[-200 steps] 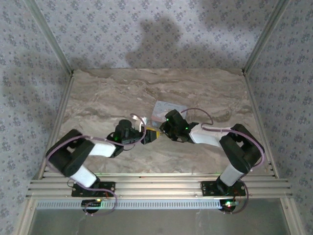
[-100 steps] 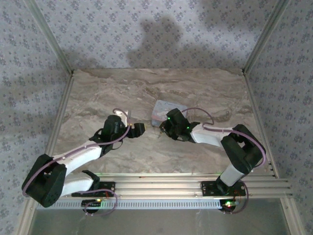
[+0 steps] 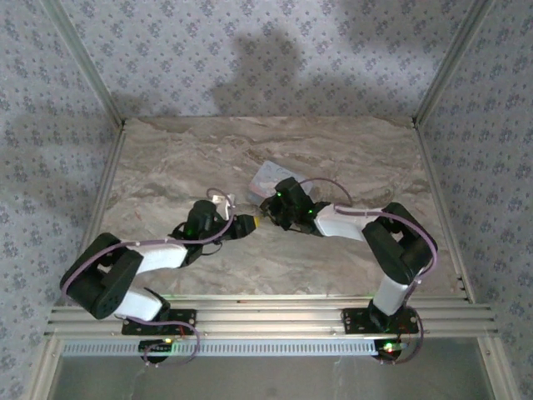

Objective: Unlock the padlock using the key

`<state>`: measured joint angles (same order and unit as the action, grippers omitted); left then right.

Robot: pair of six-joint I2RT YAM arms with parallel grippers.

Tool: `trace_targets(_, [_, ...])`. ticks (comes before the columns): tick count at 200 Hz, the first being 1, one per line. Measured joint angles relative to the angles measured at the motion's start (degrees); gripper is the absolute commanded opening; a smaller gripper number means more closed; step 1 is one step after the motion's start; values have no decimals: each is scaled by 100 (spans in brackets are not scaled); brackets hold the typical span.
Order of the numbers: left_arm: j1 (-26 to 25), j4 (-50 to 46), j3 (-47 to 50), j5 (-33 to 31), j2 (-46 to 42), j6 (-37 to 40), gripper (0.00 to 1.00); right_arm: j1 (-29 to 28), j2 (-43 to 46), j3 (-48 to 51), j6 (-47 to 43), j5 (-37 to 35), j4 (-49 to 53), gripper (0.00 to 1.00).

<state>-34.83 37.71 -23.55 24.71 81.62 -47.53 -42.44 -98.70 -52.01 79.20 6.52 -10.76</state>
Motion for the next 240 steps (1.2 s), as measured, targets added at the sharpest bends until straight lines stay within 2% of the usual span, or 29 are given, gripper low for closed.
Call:
trace_targets(44, [44, 516, -149, 142, 516, -221, 26, -46, 0, -22, 68, 17, -15, 0])
trace_targets(120, [173, 752, -162, 188, 787, -306, 30, -72, 0, -52, 101, 17, -11, 0])
trace_targets(178, [173, 756, -227, 188, 920, -247, 29, -111, -22, -94, 103, 20, -2, 0])
trace_targets(228, [175, 802, -284, 188, 1005, -153, 21, -125, -22, -114, 122, 28, 13, 0])
trace_targets(240, [184, 846, -289, 190, 1027, -118, 16, -138, -22, -118, 122, 31, 22, 0])
